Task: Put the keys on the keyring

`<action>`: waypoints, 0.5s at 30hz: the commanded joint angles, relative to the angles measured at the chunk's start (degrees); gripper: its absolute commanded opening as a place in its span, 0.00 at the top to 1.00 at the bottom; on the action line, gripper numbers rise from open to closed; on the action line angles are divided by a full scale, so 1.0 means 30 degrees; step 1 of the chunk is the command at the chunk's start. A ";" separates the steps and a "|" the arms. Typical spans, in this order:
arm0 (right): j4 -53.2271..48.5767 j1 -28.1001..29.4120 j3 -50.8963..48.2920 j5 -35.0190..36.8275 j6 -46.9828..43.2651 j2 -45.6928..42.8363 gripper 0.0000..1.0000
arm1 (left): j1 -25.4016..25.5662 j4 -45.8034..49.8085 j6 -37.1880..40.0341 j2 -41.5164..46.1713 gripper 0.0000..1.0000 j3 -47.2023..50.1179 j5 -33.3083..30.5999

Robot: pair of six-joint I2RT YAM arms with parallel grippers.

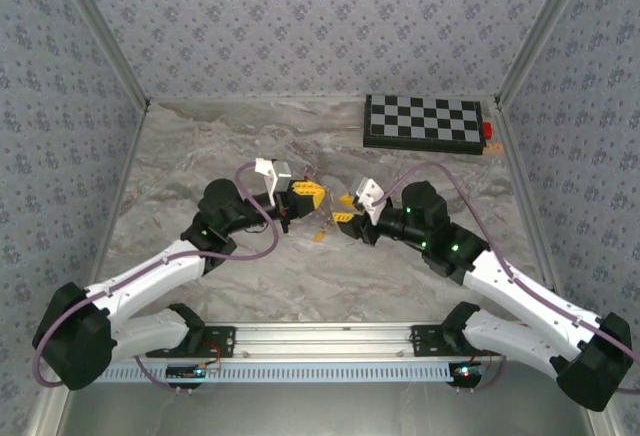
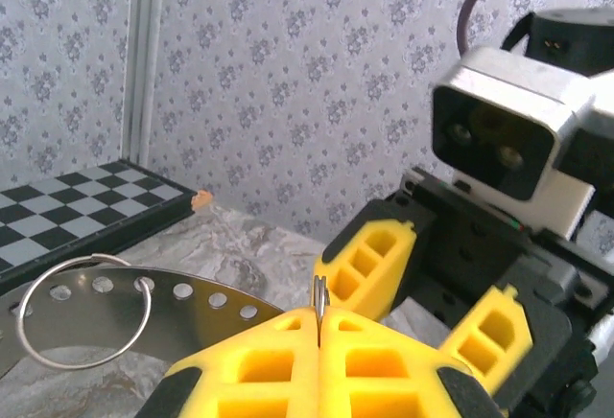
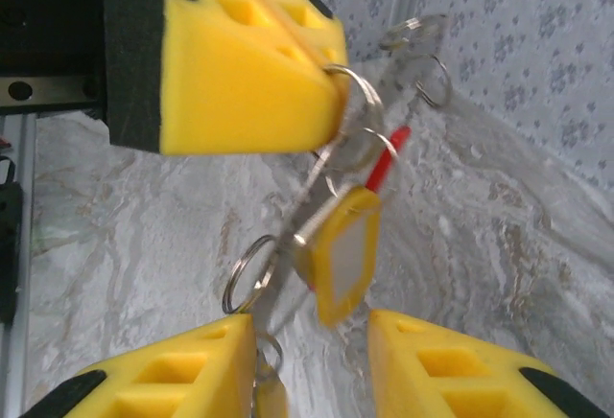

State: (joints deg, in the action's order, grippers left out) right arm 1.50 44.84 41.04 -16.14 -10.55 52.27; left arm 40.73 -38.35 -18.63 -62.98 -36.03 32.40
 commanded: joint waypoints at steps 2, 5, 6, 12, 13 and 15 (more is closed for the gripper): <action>0.2781 0.1164 -0.0226 0.3167 -0.0989 -0.0171 0.65 | 0.0326 -0.2034 -0.0481 0.0238 1.00 -0.0375 -0.0916; 0.3342 0.1700 -0.0268 0.4236 -0.1491 -0.0138 0.65 | 0.0493 -0.1998 -0.0498 0.0138 1.00 -0.0508 -0.0868; 0.3500 0.1846 -0.0277 0.4442 -0.1593 -0.0131 0.65 | 0.0553 -0.1983 -0.0471 0.0105 1.00 -0.0543 -0.0869; 0.3903 0.2506 -0.0269 0.5376 -0.2266 -0.0071 0.76 | 0.0677 -0.1898 -0.0469 0.0053 1.00 -0.0656 -0.0898; 0.3921 0.2541 -0.0315 0.5436 -0.2314 -0.0107 0.79 | 0.0689 -0.1841 -0.0449 0.0097 1.00 -0.0649 -0.0924; 0.3961 0.2600 -0.0363 0.5519 -0.2344 -0.0149 0.80 | 0.0662 -0.1805 -0.0439 0.0163 1.00 -0.0630 -0.1006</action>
State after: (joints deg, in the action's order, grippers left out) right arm 10.48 52.07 40.47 -1.80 -16.21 52.27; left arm 42.39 -40.80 -19.22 -63.05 -36.03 29.71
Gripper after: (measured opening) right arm 0.208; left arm 0.045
